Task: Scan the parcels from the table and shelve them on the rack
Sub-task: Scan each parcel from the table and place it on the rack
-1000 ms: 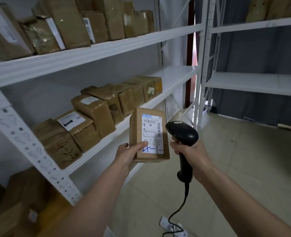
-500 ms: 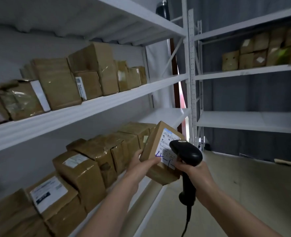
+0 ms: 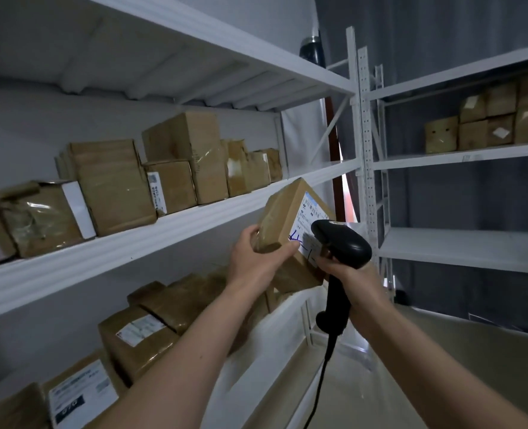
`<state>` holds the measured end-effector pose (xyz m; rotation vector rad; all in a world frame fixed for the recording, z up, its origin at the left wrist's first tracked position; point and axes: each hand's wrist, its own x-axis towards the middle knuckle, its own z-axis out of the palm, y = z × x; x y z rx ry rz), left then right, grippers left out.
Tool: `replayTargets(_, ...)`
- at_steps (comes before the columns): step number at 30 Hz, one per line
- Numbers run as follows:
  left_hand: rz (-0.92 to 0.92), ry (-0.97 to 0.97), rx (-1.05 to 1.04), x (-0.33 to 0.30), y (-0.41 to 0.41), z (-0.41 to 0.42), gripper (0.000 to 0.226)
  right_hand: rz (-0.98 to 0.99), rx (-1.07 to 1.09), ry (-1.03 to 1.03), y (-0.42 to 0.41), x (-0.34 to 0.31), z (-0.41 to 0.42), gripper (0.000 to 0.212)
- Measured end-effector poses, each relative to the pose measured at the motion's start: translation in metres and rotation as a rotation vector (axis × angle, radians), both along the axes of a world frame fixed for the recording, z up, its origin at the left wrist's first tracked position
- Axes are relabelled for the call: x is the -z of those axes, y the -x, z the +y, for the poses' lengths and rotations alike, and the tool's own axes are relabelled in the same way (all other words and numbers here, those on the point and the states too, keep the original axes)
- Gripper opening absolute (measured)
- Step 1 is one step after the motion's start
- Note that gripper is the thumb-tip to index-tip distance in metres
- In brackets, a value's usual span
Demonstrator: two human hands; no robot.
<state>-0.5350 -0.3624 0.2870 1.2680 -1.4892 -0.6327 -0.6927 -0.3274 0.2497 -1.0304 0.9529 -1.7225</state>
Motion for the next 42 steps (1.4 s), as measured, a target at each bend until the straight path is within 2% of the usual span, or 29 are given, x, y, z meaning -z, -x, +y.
replayTargets(4,-0.087,0.064,-0.061,-0.020,0.012,-0.027,0.097,-0.024,-0.067,0.042,0.012,-0.011,-0.035,0.037)
replayTargets(7,-0.122,0.089,-0.082,-0.036,0.032,-0.054,0.089,-0.020,-0.082,0.082,0.032,-0.023,-0.070,0.035)
replayTargets(10,-0.250,0.130,-0.171,-0.057,0.062,-0.089,0.092,0.005,-0.102,0.130,0.058,-0.041,-0.114,0.037)
replayTargets(13,-0.372,0.231,-0.246,-0.082,0.095,-0.126,0.090,0.024,-0.136,0.164,0.088,-0.063,-0.162,0.041)
replayTargets(16,-0.414,0.356,-0.260,-0.107,0.122,-0.163,0.084,0.022,-0.150,0.191,0.119,-0.087,-0.209,0.043)
replayTargets(19,-0.439,0.411,-0.285,-0.132,0.145,-0.197,0.078,-0.039,-0.156,0.171,0.140,-0.110,-0.254,0.033)
replayTargets(23,-0.565,0.491,-0.387,-0.161,0.167,-0.237,0.061,-0.126,-0.241,0.156,0.148,-0.130,-0.307,0.017)
replayTargets(29,-0.705,0.416,-0.569,-0.176,0.171,-0.282,0.046,-0.229,-0.319,0.042,0.134,-0.137,-0.367,0.014)
replayTargets(34,-0.841,0.319,-0.726,-0.171,0.160,-0.302,0.044,-0.155,-0.342,-0.026,0.117,-0.133,-0.399,0.016)
replayTargets(38,-1.026,0.245,-0.854,-0.164,0.152,-0.312,0.049,-0.097,-0.350,-0.052,0.106,-0.129,-0.409,0.015)
replayTargets(42,-1.114,0.245,-0.854,-0.161,0.156,-0.323,0.048,-0.080,-0.362,-0.053,0.103,-0.126,-0.414,0.014)
